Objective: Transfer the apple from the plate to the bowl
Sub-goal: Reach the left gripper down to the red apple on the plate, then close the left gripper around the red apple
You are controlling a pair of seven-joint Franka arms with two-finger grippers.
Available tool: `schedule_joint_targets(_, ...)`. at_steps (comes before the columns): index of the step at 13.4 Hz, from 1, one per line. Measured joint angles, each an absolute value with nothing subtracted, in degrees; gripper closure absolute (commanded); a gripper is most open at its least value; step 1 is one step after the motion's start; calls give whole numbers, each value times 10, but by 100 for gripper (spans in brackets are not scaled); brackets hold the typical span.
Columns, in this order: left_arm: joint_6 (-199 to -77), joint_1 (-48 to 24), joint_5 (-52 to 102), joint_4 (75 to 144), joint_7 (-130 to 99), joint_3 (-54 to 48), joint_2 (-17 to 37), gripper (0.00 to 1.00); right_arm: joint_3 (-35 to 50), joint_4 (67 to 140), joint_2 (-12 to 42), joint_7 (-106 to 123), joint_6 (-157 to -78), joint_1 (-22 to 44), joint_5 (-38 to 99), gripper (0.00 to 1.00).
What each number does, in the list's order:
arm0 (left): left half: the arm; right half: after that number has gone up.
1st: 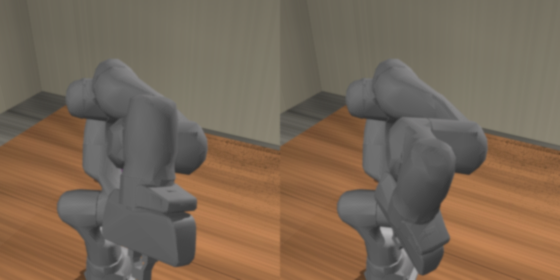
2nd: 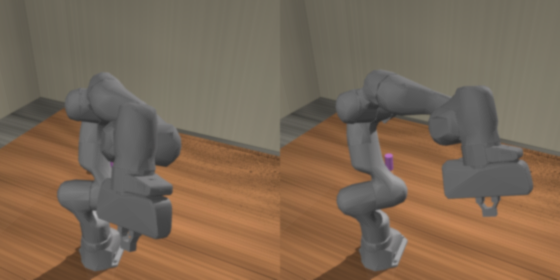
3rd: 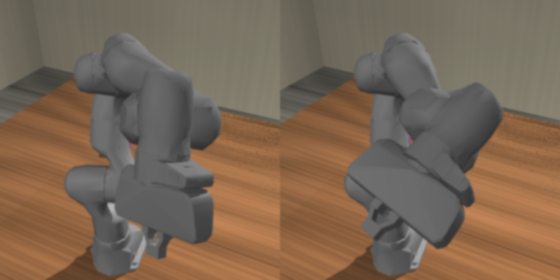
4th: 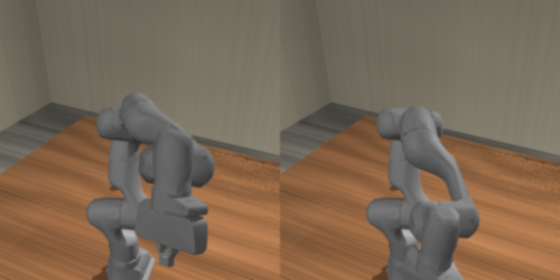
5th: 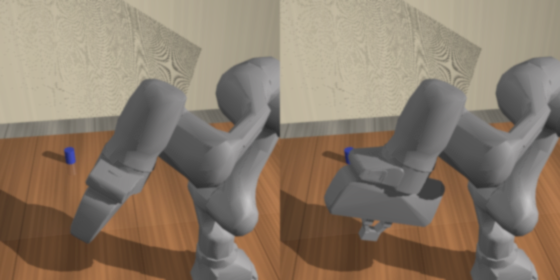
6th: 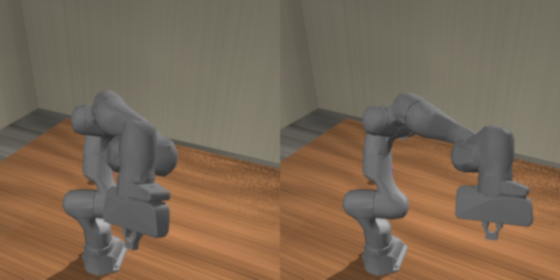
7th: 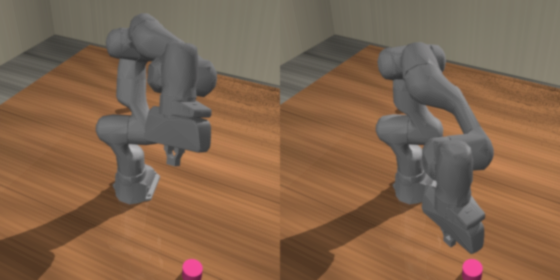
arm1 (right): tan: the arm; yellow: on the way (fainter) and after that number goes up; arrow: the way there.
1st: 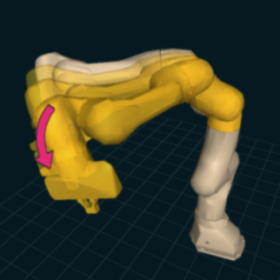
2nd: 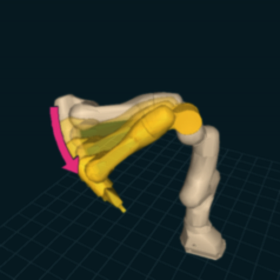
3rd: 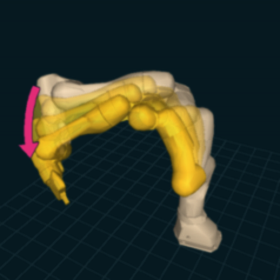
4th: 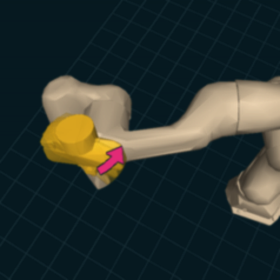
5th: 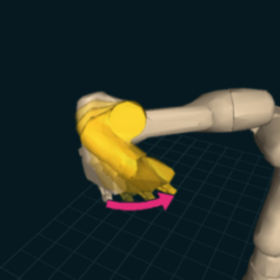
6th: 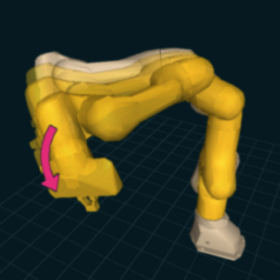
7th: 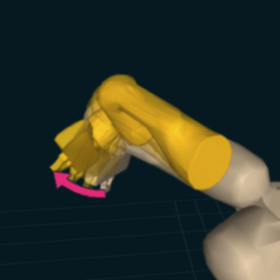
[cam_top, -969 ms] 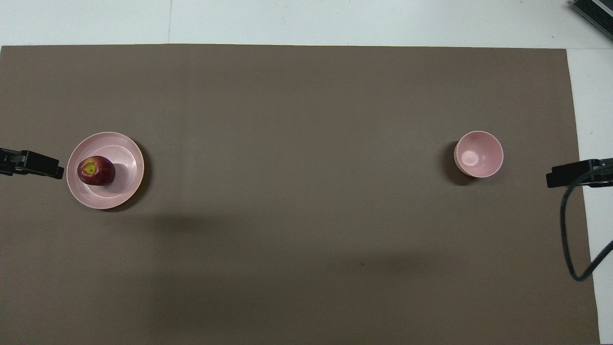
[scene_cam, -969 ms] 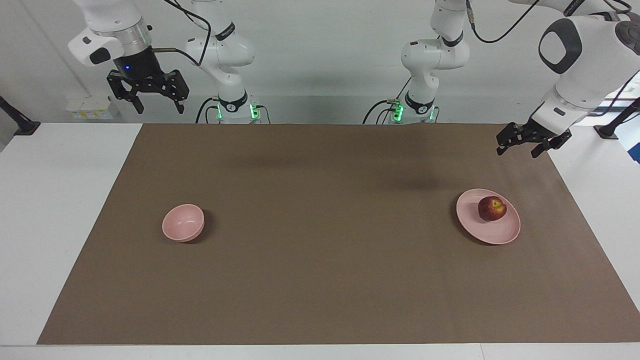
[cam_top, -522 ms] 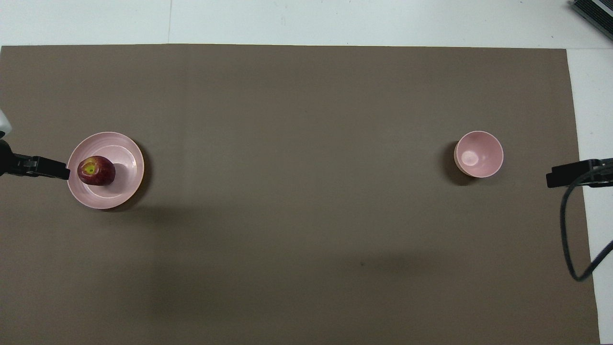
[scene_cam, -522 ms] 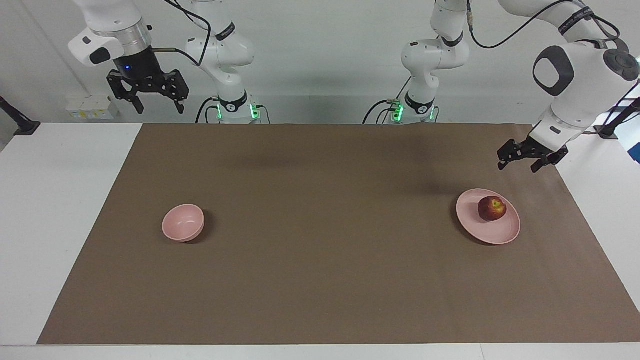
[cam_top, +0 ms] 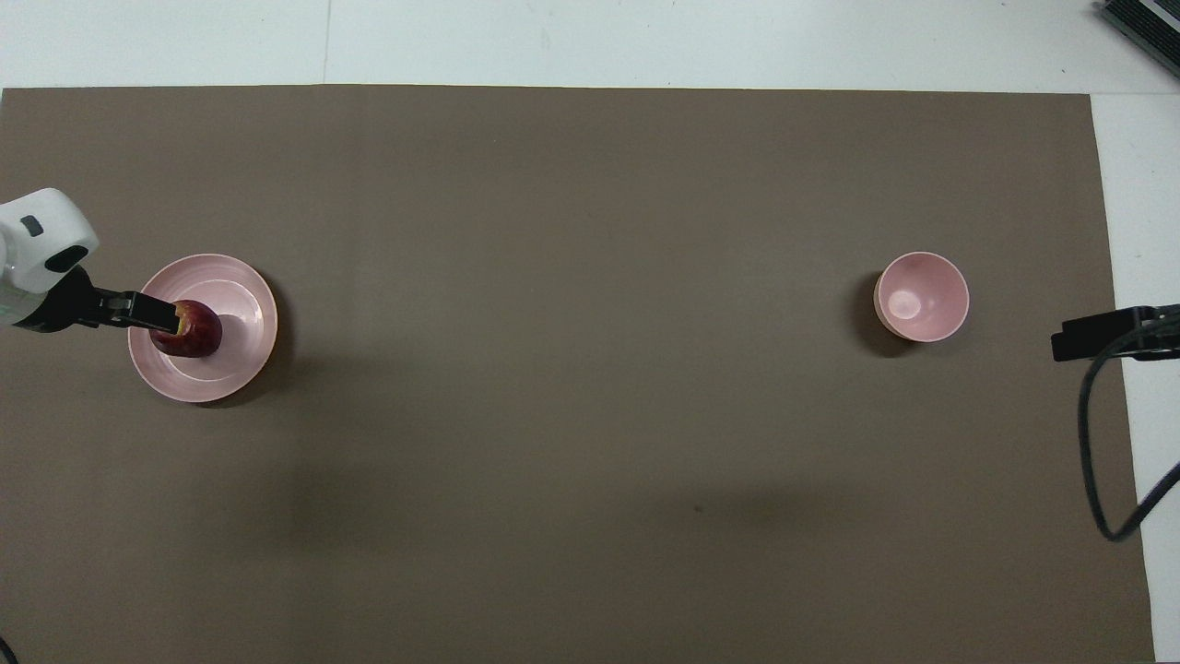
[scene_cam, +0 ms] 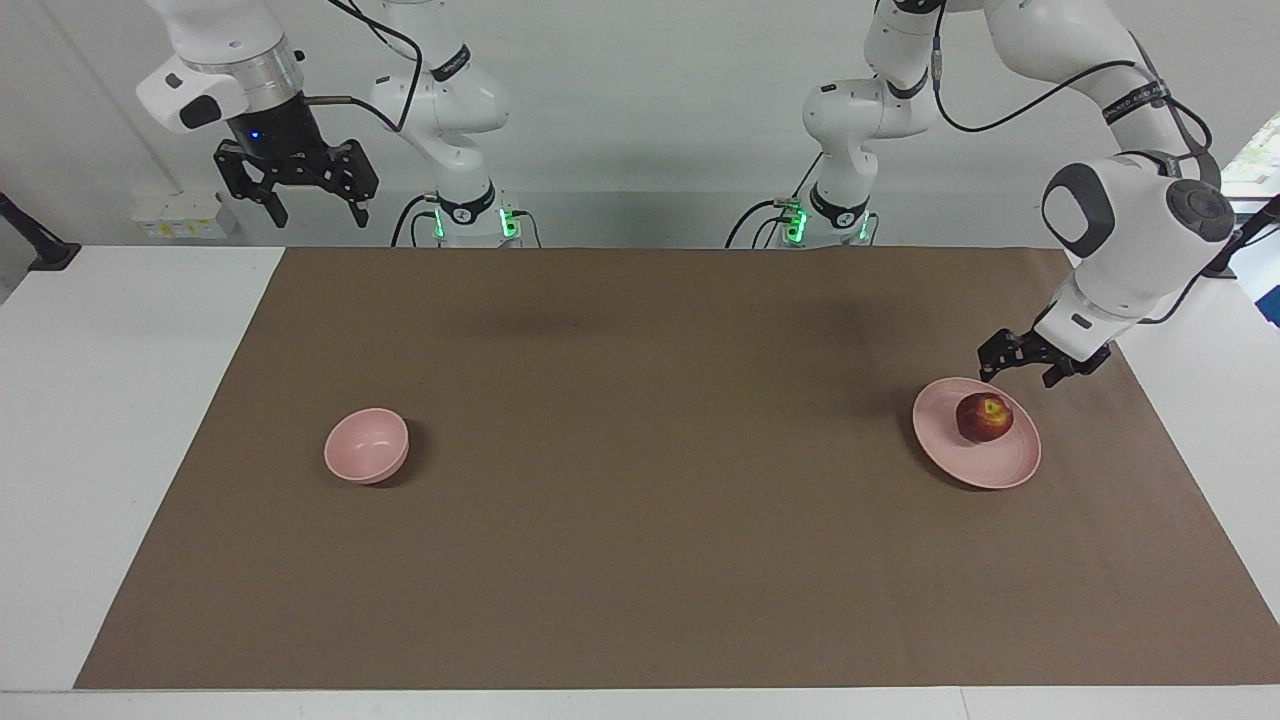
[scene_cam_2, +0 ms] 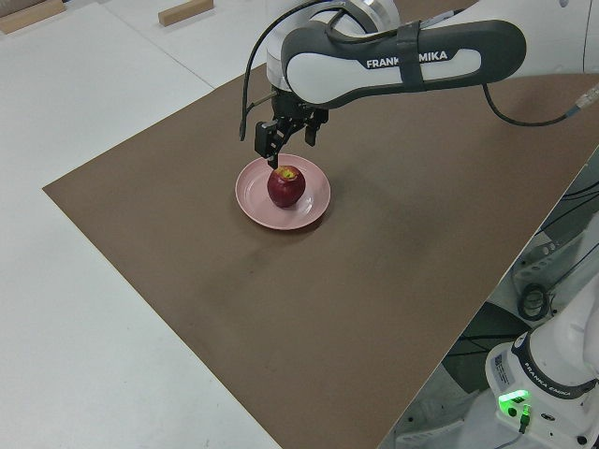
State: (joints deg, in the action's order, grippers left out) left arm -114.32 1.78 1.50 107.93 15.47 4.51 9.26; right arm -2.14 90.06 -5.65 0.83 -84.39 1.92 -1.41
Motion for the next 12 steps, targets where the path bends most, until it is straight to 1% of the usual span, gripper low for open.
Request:
schedule_joint_targets(3,-1185,18,15,1091,155,45,115,0,-21,901,-57,8,-844,19,-14,0)
schedule_joint_targets(6,-1252,18,15,1122,154,45,128,0,-21,901,-57,8,-844,19,-14,0)
schedule_joint_targets(12,-1286,17,15,1145,154,42,137,0,-21,901,-57,8,-844,19,-14,0)
